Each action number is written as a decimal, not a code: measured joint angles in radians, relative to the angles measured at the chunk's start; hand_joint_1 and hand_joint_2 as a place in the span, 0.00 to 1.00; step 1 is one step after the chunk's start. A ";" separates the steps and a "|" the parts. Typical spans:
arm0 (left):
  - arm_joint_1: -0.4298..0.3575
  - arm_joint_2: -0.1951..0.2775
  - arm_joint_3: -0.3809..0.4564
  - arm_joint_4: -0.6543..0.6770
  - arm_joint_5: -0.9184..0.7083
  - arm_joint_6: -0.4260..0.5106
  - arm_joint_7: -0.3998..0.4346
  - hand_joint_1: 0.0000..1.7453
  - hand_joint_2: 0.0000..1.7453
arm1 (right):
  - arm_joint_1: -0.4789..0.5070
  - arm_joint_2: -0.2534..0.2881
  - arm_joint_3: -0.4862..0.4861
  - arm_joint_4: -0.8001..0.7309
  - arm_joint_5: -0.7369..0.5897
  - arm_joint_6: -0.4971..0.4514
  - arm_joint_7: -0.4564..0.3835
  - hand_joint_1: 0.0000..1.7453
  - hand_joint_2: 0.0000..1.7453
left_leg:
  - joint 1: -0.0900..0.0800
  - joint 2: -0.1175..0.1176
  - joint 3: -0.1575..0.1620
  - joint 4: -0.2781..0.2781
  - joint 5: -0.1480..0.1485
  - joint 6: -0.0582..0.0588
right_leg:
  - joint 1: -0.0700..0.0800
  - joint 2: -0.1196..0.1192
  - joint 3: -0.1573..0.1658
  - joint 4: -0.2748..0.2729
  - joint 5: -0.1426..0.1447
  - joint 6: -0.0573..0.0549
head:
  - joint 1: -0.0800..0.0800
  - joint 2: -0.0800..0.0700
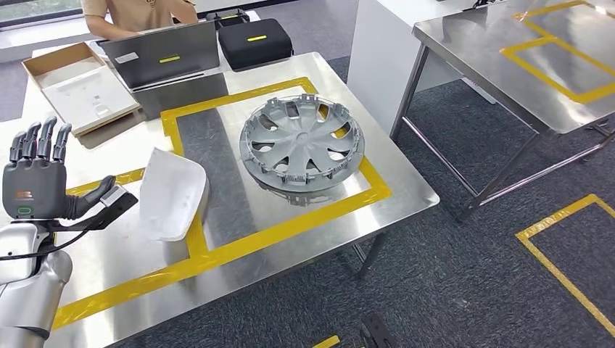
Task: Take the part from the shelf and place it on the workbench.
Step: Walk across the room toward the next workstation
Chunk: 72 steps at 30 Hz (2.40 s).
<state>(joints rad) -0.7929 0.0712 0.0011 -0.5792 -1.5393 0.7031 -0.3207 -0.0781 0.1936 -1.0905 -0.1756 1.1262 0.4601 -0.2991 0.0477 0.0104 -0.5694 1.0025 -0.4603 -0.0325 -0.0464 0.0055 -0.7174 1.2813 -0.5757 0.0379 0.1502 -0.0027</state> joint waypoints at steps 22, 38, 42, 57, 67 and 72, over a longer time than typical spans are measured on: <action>-0.035 0.035 -0.007 -0.009 -0.009 0.000 0.014 0.00 0.00 | -0.032 -0.004 0.003 -0.004 0.020 -0.002 0.031 0.00 0.00 | -0.048 -0.008 0.061 0.033 -0.094 0.015 | 0.047 0.000 -0.006 -0.248 0.241 -0.052 | -0.007 0.000; 0.006 0.086 -0.013 -0.023 0.013 0.000 -0.018 0.00 0.00 | -0.042 -0.009 0.027 -0.004 0.046 -0.001 0.052 0.00 0.00 | -0.028 0.004 -0.121 0.028 0.103 -0.002 | 0.037 0.006 0.173 -0.238 0.048 -0.035 | 0.008 0.000; 0.004 0.093 -0.013 -0.020 0.008 0.000 -0.016 0.00 0.00 | -0.047 -0.010 0.028 -0.004 0.043 -0.002 0.054 0.00 0.00 | -0.022 -0.001 -0.151 0.093 0.018 -0.019 | 0.034 -0.001 0.138 -0.244 0.093 -0.069 | -0.003 0.000; -0.050 0.084 -0.014 0.018 -0.010 0.000 -0.006 0.00 0.00 | -0.044 -0.007 0.028 -0.003 0.025 -0.001 0.062 0.00 0.00 | -0.039 -0.002 0.030 0.008 -0.025 0.041 | 0.040 0.001 -0.012 -0.207 0.163 -0.027 | -0.011 0.000; -0.055 0.083 -0.014 0.045 0.001 0.000 -0.002 0.00 0.00 | -0.044 -0.006 0.028 -0.003 0.020 0.000 0.063 0.00 0.00 | -0.031 0.003 -0.127 0.038 0.093 0.011 | 0.033 0.004 0.162 -0.212 0.051 -0.021 | -0.001 0.000; -0.068 0.084 -0.015 0.062 0.000 0.000 0.003 0.00 0.00 | -0.040 -0.006 0.027 -0.003 0.017 -0.002 0.066 0.00 0.00 | -0.027 -0.001 -0.148 0.064 0.057 -0.017 | 0.034 0.001 0.138 -0.235 0.088 -0.066 | -0.010 0.000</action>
<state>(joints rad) -0.8606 0.1557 -0.0139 -0.5168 -1.5396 0.7029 -0.3181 -0.1183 0.1881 -1.0633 -0.1789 1.1435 0.4582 -0.2330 0.0208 0.0094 -0.7172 1.0667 -0.4037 -0.0491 -0.0121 0.0069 -0.5793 1.0461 -0.4876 -0.0285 0.1399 -0.0027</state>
